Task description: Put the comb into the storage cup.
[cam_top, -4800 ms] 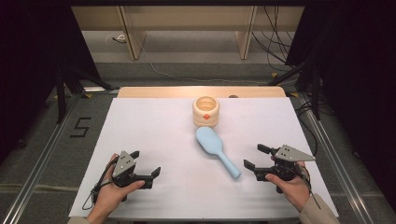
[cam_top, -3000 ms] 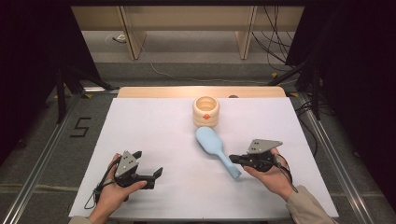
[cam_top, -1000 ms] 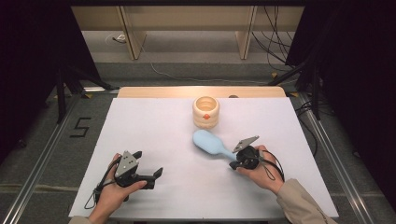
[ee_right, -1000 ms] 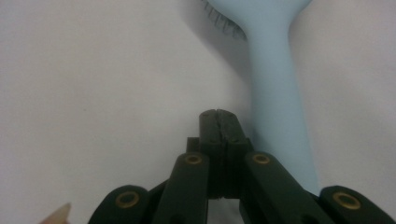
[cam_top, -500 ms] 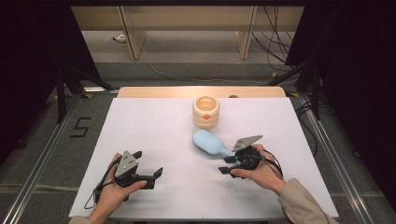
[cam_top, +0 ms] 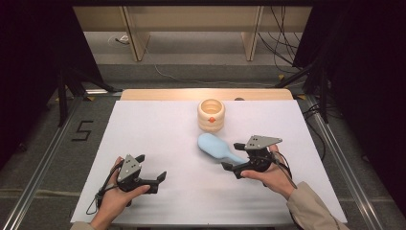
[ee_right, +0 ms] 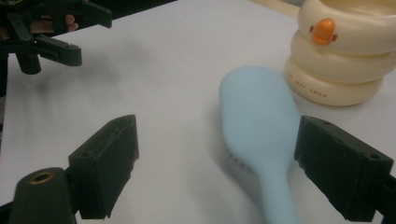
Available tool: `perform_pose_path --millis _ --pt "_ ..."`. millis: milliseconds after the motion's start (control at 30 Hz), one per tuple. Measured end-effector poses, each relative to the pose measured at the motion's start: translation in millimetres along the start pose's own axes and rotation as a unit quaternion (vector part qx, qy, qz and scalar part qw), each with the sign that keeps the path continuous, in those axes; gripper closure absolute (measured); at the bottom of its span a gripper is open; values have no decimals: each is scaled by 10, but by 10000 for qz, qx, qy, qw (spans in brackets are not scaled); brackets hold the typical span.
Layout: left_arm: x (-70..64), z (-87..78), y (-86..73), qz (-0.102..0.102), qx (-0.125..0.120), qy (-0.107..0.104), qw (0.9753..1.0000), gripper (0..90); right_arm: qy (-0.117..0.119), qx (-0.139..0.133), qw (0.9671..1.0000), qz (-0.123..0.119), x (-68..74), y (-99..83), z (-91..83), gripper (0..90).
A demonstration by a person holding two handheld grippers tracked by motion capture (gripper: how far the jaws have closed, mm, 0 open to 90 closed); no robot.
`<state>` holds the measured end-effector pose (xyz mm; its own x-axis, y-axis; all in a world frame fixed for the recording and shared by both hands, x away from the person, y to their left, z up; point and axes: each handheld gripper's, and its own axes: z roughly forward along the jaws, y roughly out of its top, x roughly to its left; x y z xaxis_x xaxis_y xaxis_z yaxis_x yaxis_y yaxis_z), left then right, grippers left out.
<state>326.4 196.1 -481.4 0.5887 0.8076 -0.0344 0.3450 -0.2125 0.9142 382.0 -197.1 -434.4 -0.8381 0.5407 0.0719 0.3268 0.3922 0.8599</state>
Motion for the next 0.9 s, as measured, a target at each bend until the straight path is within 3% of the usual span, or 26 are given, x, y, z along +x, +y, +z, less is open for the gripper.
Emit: perform_pose_path --millis 100,267,467,500,567,700,733,900 --pt "0 2 2 4 3 -2 10000 0 -72 -46 10000 -18 -32 33 -31 133" --pt "3 6 5 6 -2 15 10000 0 -251 138 9995 -139 -108 95 -65 122" --pt "13 9 5 -5 5 12 10000 0 -264 615 9977 -131 -228 201 -34 128" --pt "14 10 7 -10 2 13 10000 0 -239 876 9957 -205 -259 234 5 125" --pt "14 12 5 -15 3 5 10000 0 -224 990 9945 -251 -271 246 32 125" --pt "17 9 3 -16 2 8 10000 0 -150 1767 9835 -361 -312 251 165 137" --pt "17 8 4 -18 -3 10 10000 0 -102 1987 9794 -347 -325 245 198 143" --pt "12 14 2 -16 3 0 10000 0 14 2576 9654 -400 -363 208 350 154"
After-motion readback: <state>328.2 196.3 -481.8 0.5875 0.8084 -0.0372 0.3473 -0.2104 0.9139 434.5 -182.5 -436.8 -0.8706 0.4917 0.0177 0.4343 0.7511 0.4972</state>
